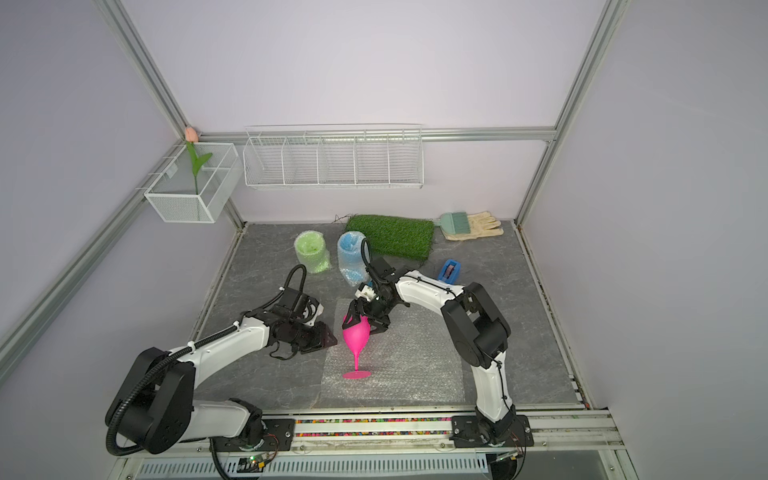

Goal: Wrap wine glasses in bubble wrap
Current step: Place the wine glass on the bubble wrap.

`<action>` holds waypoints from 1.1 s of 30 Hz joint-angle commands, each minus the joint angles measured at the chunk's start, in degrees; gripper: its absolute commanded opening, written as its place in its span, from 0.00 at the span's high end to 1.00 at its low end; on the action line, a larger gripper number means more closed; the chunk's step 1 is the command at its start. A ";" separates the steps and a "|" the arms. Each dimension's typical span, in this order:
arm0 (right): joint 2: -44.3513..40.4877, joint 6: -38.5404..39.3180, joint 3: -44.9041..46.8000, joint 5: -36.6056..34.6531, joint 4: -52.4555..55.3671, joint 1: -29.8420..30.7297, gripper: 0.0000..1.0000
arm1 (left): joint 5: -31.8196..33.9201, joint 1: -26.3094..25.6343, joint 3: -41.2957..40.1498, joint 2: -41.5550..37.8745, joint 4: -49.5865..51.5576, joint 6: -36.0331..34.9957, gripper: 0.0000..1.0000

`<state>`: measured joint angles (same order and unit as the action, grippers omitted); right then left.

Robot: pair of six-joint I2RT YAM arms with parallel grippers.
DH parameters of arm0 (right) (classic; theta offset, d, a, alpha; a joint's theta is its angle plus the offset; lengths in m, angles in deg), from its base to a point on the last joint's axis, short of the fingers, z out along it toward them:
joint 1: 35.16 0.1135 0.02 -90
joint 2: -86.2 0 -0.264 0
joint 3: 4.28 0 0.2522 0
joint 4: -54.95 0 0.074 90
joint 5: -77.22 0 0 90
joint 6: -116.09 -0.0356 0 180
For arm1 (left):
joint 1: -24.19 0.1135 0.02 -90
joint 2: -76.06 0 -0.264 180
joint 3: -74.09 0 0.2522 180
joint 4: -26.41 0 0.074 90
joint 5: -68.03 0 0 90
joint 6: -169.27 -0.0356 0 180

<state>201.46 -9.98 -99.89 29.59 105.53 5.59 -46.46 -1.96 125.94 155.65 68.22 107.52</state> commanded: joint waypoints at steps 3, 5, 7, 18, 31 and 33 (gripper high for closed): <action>2.39 -4.44 -0.51 -4.85 -0.48 0.53 0.36 | 1.64 0.03 1.01 2.98 0.03 -0.68 0.58; 2.90 -6.41 0.54 -5.60 -2.13 0.87 0.36 | 1.36 -0.04 0.93 3.91 -0.46 -0.80 0.61; 3.58 -8.04 1.95 -5.95 -4.19 1.23 0.35 | 0.41 -0.07 0.83 4.87 -1.36 -0.96 0.64; -1.37 -8.01 0.86 -15.66 -0.59 1.70 0.11 | -0.45 0.03 0.40 4.45 -1.76 -1.80 0.91; -10.00 -4.77 -2.64 -18.77 9.27 1.70 0.11 | 0.26 -0.01 1.35 2.54 -0.30 -2.06 1.00; -12.22 -4.23 -2.00 -21.14 10.66 1.62 0.11 | 0.54 0.05 1.77 1.52 0.23 -2.05 1.00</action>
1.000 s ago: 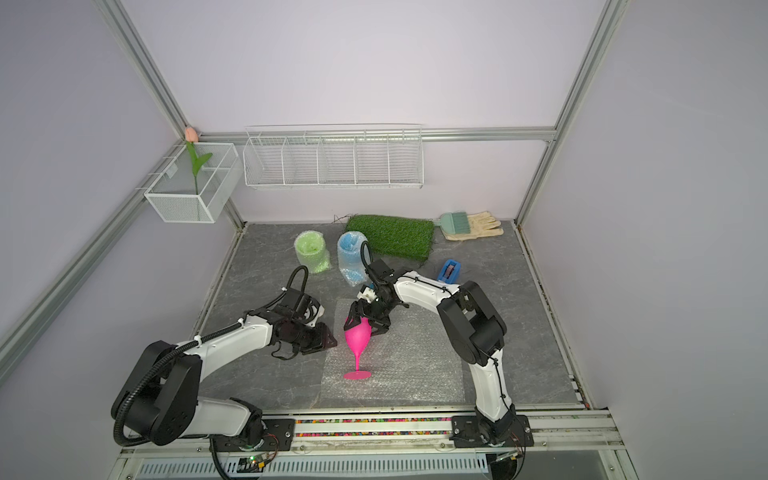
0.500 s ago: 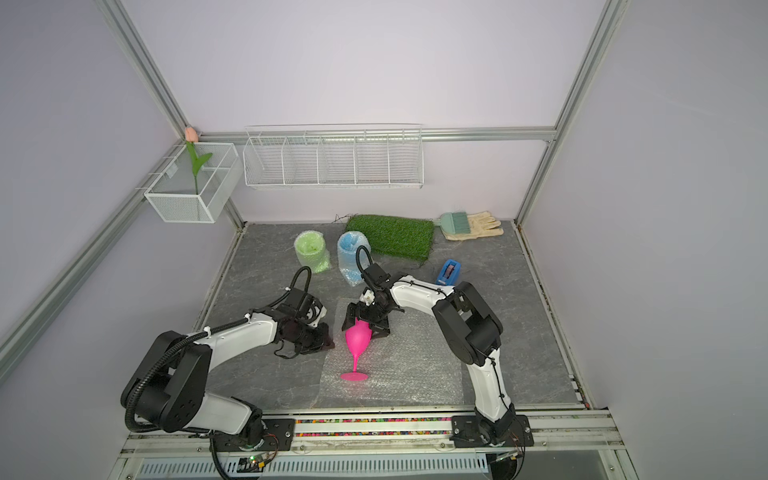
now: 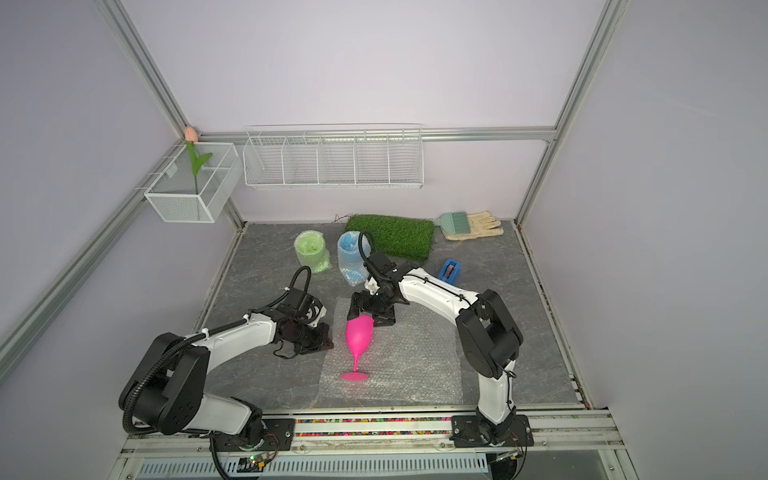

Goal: Wrap wine glasses in bubble wrap
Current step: Wrap the wine glass in bubble wrap.

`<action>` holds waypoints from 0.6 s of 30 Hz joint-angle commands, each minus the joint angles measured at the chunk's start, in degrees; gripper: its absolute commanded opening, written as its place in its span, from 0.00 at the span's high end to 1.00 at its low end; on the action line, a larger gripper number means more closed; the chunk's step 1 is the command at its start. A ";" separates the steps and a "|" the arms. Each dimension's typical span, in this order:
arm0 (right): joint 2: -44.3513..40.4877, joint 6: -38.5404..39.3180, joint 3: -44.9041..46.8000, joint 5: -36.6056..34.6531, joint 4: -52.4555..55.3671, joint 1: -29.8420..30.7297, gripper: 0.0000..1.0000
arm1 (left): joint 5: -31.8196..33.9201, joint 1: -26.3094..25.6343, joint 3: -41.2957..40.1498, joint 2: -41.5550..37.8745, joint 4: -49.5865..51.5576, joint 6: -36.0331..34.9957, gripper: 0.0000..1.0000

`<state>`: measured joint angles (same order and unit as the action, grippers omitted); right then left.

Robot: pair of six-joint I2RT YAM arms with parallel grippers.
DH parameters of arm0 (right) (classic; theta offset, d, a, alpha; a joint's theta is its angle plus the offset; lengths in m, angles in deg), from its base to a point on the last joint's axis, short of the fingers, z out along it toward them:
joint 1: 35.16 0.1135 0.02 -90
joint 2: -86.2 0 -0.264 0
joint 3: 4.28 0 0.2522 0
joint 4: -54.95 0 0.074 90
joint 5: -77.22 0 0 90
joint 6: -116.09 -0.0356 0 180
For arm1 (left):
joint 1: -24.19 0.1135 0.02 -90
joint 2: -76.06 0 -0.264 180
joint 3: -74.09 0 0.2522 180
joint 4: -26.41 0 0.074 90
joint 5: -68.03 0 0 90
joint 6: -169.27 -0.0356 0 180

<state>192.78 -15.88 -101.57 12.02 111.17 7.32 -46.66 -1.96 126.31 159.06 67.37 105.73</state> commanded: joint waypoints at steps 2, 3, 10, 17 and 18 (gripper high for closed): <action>-6.10 2.20 1.60 -5.91 5.69 -0.11 0.04 | 0.82 0.03 1.87 -3.11 1.82 -0.40 1.00; -7.11 2.31 3.17 -6.75 5.40 -0.28 0.08 | 0.83 -0.04 2.14 -3.84 2.26 -0.48 1.00; -8.62 0.63 13.94 -6.41 -3.10 -0.38 0.65 | -1.18 -0.04 3.79 -8.09 2.90 -0.56 1.00; -4.11 -1.49 16.11 -3.68 -13.58 -0.03 0.75 | -2.26 -2.68 8.02 -9.73 4.77 -1.78 1.00; -3.41 -1.79 16.11 -3.34 -14.50 -0.10 0.75 | -2.29 -3.29 8.98 -9.70 5.12 -1.78 1.00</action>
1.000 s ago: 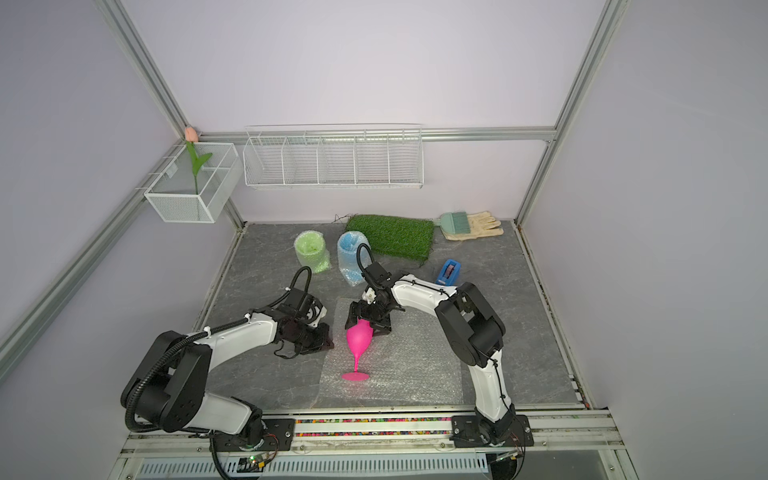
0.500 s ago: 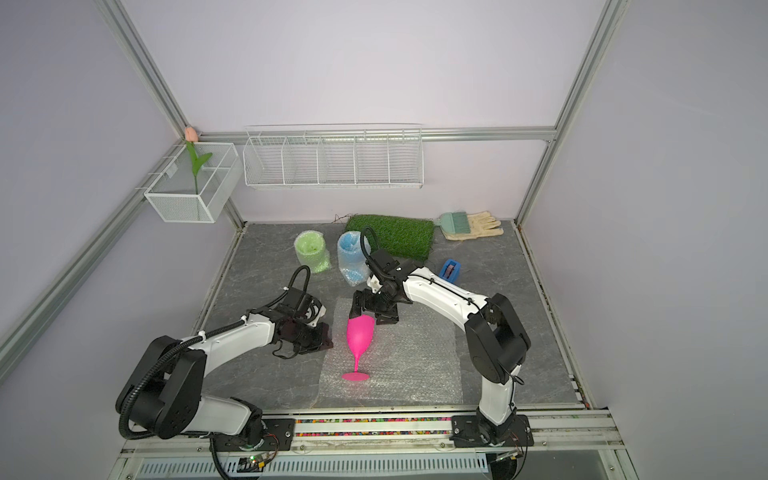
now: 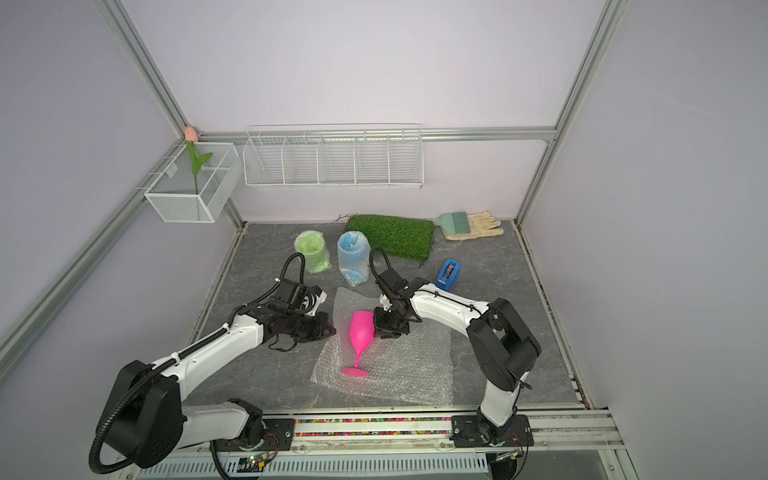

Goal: Wrap wine glasses in bubble wrap
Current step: Wrap the wine glass in bubble wrap.

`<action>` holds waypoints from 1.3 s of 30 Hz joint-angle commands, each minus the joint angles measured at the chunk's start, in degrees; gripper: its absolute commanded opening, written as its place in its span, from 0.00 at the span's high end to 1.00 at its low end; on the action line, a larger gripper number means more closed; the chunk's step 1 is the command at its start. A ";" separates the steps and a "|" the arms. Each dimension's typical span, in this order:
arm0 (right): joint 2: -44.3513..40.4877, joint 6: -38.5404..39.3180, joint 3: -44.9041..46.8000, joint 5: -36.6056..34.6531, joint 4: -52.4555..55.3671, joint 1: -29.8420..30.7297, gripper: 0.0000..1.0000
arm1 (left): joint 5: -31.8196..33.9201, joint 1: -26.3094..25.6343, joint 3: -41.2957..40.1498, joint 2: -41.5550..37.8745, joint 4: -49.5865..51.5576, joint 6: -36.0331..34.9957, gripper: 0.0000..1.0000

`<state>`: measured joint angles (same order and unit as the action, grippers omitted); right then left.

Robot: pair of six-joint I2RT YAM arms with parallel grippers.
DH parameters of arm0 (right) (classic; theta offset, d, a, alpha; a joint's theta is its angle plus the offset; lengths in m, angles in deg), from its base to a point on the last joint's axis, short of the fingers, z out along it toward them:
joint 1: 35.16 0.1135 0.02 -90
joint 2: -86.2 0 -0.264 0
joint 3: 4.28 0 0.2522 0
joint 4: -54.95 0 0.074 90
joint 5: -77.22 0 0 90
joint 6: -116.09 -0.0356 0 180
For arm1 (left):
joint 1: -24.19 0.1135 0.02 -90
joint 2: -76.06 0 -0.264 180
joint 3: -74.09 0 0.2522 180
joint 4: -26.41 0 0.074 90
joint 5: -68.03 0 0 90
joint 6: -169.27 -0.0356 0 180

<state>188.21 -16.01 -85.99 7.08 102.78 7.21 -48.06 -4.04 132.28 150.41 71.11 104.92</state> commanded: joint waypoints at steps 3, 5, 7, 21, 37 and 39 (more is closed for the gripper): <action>2.39 -1.95 0.77 1.68 -7.64 0.04 0.76 | -0.63 -3.15 5.44 -0.64 1.84 -0.70 1.00; 2.66 -2.12 1.43 1.83 -8.97 -0.04 0.76 | -0.80 -4.31 6.88 0.23 1.51 -0.36 1.00; 2.84 -2.42 2.18 2.27 -10.38 -0.02 0.76 | -0.68 -5.78 8.30 1.72 0.99 0.12 1.00; -6.39 -0.83 9.67 3.41 -11.99 -6.39 0.71 | 0.17 -14.50 13.92 14.34 -6.48 4.19 1.00; -1.31 -4.70 8.62 22.05 -26.46 -8.29 0.65 | 1.08 -14.84 14.11 14.95 -7.45 4.93 0.95; -1.53 -3.85 8.53 20.05 -24.47 -8.55 0.75 | 1.68 -14.84 14.15 14.53 -7.11 5.07 0.93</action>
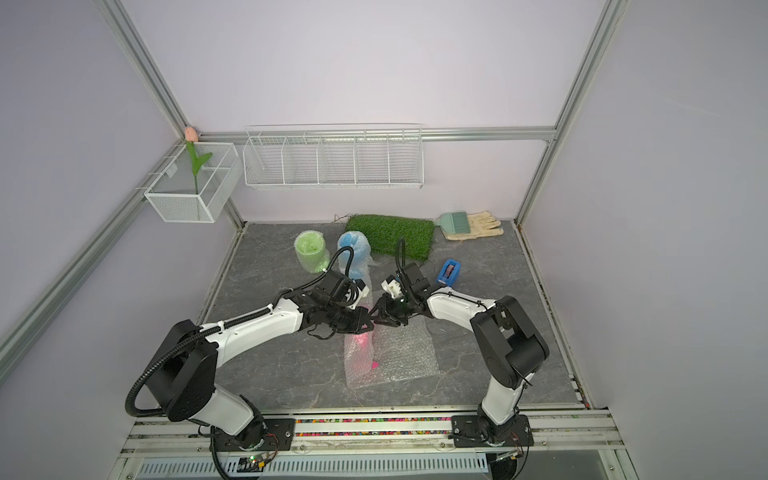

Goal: Wrap wine glasses in bubble wrap
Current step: Wrap the wine glass in bubble wrap.

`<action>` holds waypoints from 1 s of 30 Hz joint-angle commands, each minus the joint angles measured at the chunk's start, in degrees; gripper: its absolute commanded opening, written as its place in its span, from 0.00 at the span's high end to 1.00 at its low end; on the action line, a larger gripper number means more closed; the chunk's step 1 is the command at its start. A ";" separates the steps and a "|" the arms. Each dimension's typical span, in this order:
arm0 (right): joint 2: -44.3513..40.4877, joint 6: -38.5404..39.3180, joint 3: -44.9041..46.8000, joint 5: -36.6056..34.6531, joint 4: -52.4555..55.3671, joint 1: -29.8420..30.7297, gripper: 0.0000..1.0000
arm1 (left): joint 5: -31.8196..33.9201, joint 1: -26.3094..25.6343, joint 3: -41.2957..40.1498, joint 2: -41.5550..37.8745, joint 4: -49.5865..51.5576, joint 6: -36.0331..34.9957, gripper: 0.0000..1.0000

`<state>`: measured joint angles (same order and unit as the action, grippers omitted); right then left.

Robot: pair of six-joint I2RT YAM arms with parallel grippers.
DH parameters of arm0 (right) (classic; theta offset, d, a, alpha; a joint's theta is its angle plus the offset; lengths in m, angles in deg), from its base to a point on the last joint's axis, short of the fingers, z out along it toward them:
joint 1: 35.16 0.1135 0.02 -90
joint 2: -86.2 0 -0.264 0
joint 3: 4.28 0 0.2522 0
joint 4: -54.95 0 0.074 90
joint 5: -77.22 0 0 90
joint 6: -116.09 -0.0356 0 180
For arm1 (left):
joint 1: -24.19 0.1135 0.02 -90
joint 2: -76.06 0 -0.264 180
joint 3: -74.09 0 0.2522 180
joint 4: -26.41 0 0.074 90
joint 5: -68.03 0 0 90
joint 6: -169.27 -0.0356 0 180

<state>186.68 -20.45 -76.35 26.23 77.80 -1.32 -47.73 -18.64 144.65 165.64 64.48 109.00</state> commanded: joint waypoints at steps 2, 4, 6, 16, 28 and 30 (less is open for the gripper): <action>-0.31 1.48 -1.11 -1.05 2.21 -0.61 0.81 | 3.08 -0.24 2.20 -1.99 0.77 1.20 0.84; -0.40 2.70 -1.36 -2.78 3.94 -1.06 0.87 | 6.27 -0.28 3.19 -3.88 3.36 1.31 0.68; -0.15 3.64 -1.55 -3.57 5.00 -1.32 0.92 | 9.11 -0.24 4.12 -5.63 5.93 1.57 0.55; 1.14 5.60 -1.51 -5.26 7.17 -2.32 0.93 | 17.21 -0.67 8.27 -1.12 12.33 5.35 0.00; 2.95 8.14 -1.38 -5.76 8.71 -4.52 0.93 | 21.66 -2.50 12.05 10.92 10.08 9.54 0.00; 3.22 8.62 -1.07 -5.82 9.00 -5.20 0.93 | 21.16 -2.52 12.02 11.93 9.10 9.72 0.01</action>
<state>188.61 -13.70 -77.16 21.07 85.23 -5.62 -27.75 -20.87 155.49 176.20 75.11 116.74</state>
